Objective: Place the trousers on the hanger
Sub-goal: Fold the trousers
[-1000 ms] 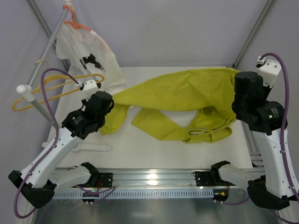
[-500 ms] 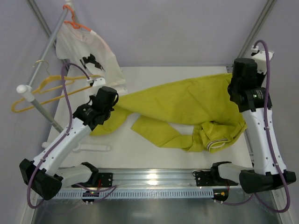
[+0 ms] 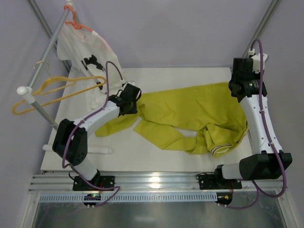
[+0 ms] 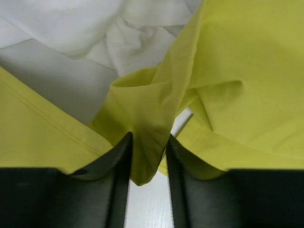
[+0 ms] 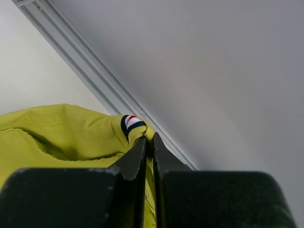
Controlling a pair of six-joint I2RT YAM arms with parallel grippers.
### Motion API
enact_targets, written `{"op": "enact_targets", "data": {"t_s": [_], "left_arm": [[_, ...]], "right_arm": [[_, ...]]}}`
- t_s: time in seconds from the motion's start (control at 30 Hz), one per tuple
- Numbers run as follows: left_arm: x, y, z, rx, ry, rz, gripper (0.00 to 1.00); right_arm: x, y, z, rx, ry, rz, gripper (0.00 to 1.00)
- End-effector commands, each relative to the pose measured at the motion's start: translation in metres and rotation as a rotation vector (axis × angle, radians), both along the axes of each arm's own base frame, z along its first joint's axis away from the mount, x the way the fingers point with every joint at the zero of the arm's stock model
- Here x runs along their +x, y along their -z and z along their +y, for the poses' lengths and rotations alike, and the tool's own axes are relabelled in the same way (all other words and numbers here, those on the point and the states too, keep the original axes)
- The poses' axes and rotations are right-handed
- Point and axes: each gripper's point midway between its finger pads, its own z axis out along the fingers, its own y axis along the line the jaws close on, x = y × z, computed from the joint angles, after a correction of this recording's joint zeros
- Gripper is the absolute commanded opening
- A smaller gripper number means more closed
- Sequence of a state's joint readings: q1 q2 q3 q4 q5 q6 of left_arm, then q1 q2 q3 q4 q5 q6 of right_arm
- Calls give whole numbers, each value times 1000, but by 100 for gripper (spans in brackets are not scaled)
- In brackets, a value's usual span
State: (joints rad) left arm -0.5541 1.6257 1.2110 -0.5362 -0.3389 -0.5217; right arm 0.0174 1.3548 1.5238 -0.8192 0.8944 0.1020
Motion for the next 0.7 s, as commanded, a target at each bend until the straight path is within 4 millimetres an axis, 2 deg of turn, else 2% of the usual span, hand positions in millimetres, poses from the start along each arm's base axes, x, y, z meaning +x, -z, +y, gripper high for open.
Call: {"op": "enact_targets", "data": {"t_s": [0.0,0.07,0.1,0.23,0.33,0.43,0.47,0.5,0.53,0.57,0.6,0.67], "left_arm": [[12,-31,-20,-93,44,-53,40],[0,-34,-9,-88,13,-58,49],[-4,-34,4,-53,-26,-68,58],[-30,-21,43,32,-147,-23,73],[-41,-3,63,67,-218,5,77],[-42,9,68,65,-232,16,78],[-40,10,67,61,-236,14,79],[-39,13,66,57,-246,19,79],[-38,13,65,54,-255,18,79],[-36,14,62,38,-255,13,79],[-34,15,58,18,-256,14,79],[-31,14,54,-1,-256,13,79]], "right_arm": [[10,-17,1,8,0,-83,4],[10,-13,0,4,2,-73,4],[10,-12,-1,4,3,-74,4],[15,-6,1,17,-4,-71,3],[17,0,2,23,-6,-55,4],[15,6,2,33,11,-43,4],[4,10,-10,48,62,-28,4],[3,16,-9,92,64,-21,4],[6,14,-7,176,113,-103,4],[7,18,1,248,117,-121,4],[14,29,27,394,40,-116,4],[34,34,64,538,-73,-196,4]]}}
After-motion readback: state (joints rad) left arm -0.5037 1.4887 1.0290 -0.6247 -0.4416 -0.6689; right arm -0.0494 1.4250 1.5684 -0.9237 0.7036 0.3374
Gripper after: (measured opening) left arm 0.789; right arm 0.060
